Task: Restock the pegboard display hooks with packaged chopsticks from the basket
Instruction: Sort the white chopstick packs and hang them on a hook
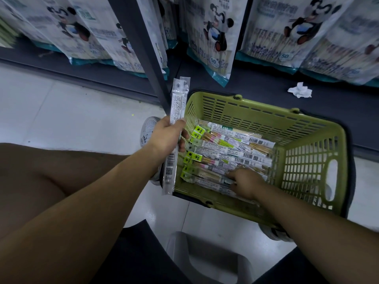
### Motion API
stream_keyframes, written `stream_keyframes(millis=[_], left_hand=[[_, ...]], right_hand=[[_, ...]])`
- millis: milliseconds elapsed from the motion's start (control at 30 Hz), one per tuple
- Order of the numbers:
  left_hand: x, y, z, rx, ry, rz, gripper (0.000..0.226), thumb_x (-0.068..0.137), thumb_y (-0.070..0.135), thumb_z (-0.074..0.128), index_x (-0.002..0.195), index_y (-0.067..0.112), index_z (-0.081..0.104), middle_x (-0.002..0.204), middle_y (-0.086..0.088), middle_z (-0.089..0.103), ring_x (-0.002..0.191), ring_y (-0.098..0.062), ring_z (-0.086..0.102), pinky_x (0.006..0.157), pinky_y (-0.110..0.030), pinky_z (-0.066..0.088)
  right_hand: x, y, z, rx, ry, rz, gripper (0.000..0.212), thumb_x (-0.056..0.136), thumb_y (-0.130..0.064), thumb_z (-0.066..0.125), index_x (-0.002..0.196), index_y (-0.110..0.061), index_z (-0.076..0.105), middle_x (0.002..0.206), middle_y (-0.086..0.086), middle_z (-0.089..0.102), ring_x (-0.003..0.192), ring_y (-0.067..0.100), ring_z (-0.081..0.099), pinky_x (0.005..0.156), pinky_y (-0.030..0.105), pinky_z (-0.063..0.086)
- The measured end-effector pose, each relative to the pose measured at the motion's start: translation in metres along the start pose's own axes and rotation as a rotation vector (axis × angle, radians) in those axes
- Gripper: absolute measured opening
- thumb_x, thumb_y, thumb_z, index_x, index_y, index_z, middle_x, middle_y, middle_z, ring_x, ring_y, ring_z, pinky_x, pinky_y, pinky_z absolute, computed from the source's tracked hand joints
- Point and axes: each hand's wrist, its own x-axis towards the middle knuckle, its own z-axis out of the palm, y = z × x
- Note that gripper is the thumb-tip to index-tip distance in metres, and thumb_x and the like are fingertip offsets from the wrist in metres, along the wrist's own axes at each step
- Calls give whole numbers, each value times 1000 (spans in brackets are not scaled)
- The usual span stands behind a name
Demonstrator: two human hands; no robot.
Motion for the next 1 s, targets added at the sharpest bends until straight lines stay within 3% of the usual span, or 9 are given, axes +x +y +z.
stream_keyframes(millis=[133,300,433,500,567,667,767,900,1000], left_hand=[[0,1,2,23,28,10,14,104,24,55,111,13,60,67,-3,63,46,-17,51,45,-28,48],[-6,1,9,142,-27,42,13,104,27,57,96,16,58,63,3,54,45,-9,51,47,-25,50],[-13,-2,15,129,-105,32,21,101,30,64,108,11,58,71,1,54,53,-11,53,54,-29,51],[-13,-2,18,85,-118,44,38,91,39,74,112,11,59,76,0,61,65,-18,57,61,-35,52],[-14,0,23,21,-94,11,69,73,55,81,125,14,60,102,-1,72,89,-18,67,77,-38,57],[-14,1,31,-68,-1,-53,88,65,62,77,136,15,55,128,-6,69,117,-24,67,103,-50,53],[-9,0,26,-70,48,-80,76,68,56,76,130,15,60,120,-6,72,112,-27,69,103,-56,53],[-8,-3,24,-61,-36,-61,95,58,58,86,137,13,57,127,-7,70,115,-25,69,97,-50,58],[-2,-12,29,-53,15,-23,63,74,37,83,126,10,61,110,-10,75,97,-27,75,73,-39,63]], right_hand=[[-6,7,-17,151,47,32,2,94,-24,65,92,-24,64,82,-1,59,78,24,60,63,31,43],[-8,-6,-62,458,254,17,23,97,-16,63,75,-11,56,68,8,52,61,23,51,57,31,35],[-10,-36,-92,587,328,-37,27,98,-21,63,73,-16,56,62,-2,48,52,8,47,49,27,34],[-14,-53,-99,664,329,-88,18,99,-22,64,81,-22,65,65,-5,58,53,0,54,49,20,42],[-16,-71,-101,696,336,-147,14,99,-23,63,86,-17,67,68,-1,61,56,4,55,54,25,46],[-17,-91,-98,644,378,-229,23,97,-27,66,78,-15,59,64,1,52,52,5,43,51,29,34],[-17,-95,-92,703,388,-255,30,93,-29,73,72,-20,53,62,-2,46,51,9,38,51,31,29],[-15,-96,-87,750,438,-245,41,92,-26,75,65,-24,44,60,-4,39,54,12,35,55,32,26],[-16,-101,-86,730,424,-264,25,92,-28,74,74,-21,59,67,6,53,59,21,52,56,36,40]])
